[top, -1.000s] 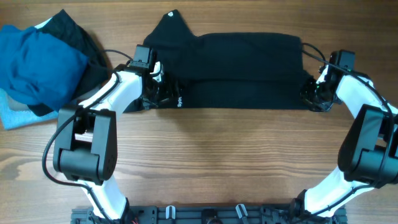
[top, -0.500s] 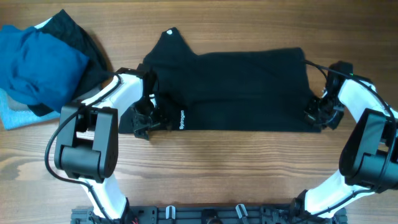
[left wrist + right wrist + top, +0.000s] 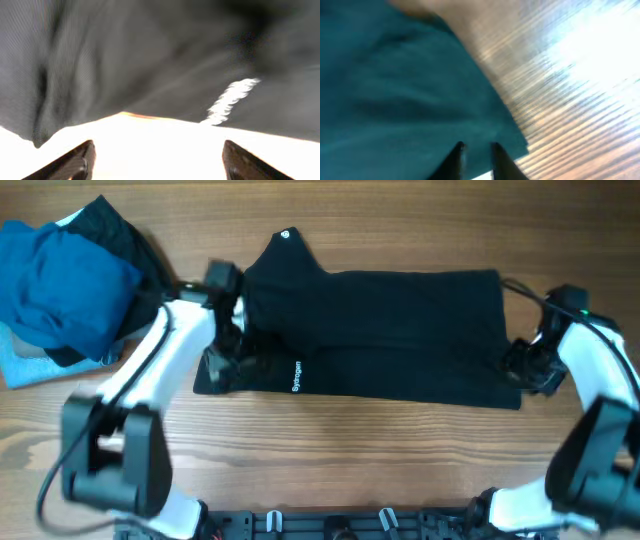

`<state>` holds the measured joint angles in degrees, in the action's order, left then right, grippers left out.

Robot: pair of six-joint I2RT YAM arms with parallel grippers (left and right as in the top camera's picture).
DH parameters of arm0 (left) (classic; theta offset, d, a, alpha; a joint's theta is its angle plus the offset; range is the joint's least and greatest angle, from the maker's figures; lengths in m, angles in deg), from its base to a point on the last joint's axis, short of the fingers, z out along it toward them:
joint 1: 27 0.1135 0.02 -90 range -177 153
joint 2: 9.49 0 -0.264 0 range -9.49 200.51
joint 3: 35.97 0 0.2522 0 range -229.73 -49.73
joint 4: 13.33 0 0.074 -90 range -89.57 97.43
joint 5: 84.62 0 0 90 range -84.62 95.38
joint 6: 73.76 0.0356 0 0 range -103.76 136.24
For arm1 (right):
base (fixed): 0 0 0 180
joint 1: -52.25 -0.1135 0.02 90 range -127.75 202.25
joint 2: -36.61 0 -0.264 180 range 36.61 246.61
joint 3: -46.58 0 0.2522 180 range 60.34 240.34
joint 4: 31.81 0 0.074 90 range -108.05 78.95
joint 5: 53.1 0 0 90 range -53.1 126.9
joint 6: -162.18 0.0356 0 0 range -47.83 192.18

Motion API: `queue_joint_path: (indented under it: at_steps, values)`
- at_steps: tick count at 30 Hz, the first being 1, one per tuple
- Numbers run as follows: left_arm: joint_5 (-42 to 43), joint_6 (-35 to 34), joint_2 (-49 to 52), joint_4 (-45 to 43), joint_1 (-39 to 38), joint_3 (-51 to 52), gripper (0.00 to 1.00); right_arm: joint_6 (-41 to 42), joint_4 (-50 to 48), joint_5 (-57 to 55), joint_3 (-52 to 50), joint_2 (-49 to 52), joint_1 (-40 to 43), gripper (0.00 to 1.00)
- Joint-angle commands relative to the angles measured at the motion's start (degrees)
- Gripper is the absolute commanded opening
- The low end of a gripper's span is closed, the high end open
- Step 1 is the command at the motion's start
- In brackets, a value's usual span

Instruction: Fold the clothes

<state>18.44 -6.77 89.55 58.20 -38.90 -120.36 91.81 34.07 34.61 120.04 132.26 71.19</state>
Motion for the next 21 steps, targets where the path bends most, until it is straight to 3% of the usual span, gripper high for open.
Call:
queue_joint_path:
  at_steps: [1,2,6,15,21]
  values:
    - [-0.5,2.9,-4.5,-8.5,0.0,-5.9,0.93,-5.7,-3.3,11.0,2.1,-9.4,0.2,0.61]
    - [-0.5,3.3,-3.5,-13.4,0.2,-7.4,0.94,-8.2,-4.6,15.7,2.1,-12.3,0.2,0.69]
    - [-0.5,3.3,1.1,-25.8,1.3,-9.2,0.95,-9.2,-6.6,20.6,2.1,-17.3,0.2,0.79]
    - [-0.7,4.8,15.3,-56.4,3.8,-9.2,0.91,-9.1,-4.9,20.8,2.1,-17.4,0.2,0.8]
    - [-1.0,5.0,24.9,-64.7,3.8,-9.2,0.8,-9.1,-4.9,20.8,2.1,-17.4,0.2,0.8]
